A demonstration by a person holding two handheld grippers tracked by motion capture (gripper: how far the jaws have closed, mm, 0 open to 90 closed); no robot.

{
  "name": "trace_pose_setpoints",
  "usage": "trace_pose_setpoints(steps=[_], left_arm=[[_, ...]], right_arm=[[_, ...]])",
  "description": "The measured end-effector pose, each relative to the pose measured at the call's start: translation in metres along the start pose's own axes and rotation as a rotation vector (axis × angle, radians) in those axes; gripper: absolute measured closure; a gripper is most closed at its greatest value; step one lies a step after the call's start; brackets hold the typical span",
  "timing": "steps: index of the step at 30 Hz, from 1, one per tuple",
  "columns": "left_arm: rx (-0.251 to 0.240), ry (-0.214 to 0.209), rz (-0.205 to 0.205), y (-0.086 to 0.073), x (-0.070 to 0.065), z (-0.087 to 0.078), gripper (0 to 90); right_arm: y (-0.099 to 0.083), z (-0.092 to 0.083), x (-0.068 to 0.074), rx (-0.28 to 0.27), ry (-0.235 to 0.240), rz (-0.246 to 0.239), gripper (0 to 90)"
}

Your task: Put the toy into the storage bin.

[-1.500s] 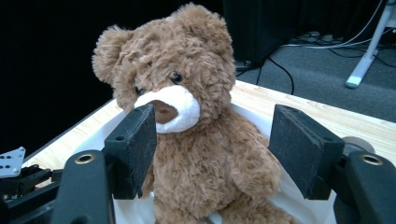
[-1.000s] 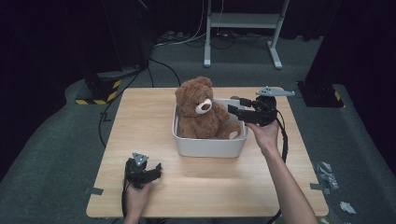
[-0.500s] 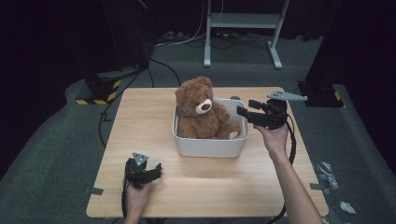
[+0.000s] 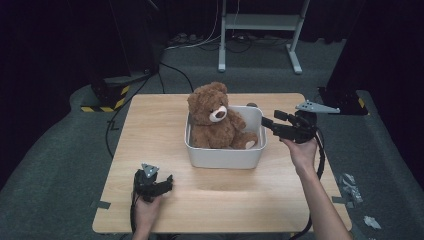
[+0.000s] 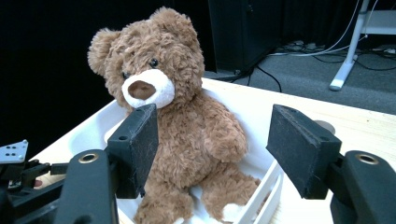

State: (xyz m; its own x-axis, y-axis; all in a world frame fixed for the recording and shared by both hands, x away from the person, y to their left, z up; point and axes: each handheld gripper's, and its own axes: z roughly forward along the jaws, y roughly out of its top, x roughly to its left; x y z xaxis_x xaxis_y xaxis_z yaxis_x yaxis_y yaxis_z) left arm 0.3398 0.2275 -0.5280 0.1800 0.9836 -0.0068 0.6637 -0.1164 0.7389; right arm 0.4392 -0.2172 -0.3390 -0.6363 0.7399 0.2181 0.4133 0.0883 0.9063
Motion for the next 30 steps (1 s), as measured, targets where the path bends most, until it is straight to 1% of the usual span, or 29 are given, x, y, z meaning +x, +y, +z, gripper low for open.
trace_pose_setpoints(steps=[2, 5, 8, 12, 15, 20, 24, 30], left_arm=[[0.0, 0.0, 0.0, 0.0, 0.0, 0.0, 21.1], [0.0, 0.0, 0.0, 0.0, 0.0, 0.0, 21.1], [0.0, 0.0, -0.001, 0.0, 0.0, 0.0, 21.1], [0.0, 0.0, 0.0, 0.0, 0.0, 0.0, 21.1], [0.0, 0.0, -0.001, 0.0, 0.0, 0.0, 21.1], [-0.001, 0.0, -0.002, 0.0, 0.0, 0.0, 21.0], [0.0, 0.0, -0.001, 0.0, 0.0, 0.0, 21.0], [0.0, 0.0, -0.001, 0.0, 0.0, 0.0, 21.1]], right_arm=[[-0.001, -0.004, -0.001, 0.0, -0.001, 0.002, 33.1], [-0.003, -0.011, -0.002, -0.01, -0.017, 0.005, 32.7], [-0.005, -0.017, -0.001, -0.015, -0.036, -0.02, 32.6], [-0.008, -0.025, -0.001, -0.024, -0.043, -0.026, 32.2], [-0.01, -0.027, -0.002, -0.032, -0.042, -0.024, 31.7], [-0.015, -0.027, -0.001, -0.028, -0.055, -0.026, 31.3], [-0.014, -0.027, 0.002, -0.028, -0.083, -0.048, 30.6], [-0.017, -0.032, 0.004, -0.051, -0.089, -0.058, 28.0]])
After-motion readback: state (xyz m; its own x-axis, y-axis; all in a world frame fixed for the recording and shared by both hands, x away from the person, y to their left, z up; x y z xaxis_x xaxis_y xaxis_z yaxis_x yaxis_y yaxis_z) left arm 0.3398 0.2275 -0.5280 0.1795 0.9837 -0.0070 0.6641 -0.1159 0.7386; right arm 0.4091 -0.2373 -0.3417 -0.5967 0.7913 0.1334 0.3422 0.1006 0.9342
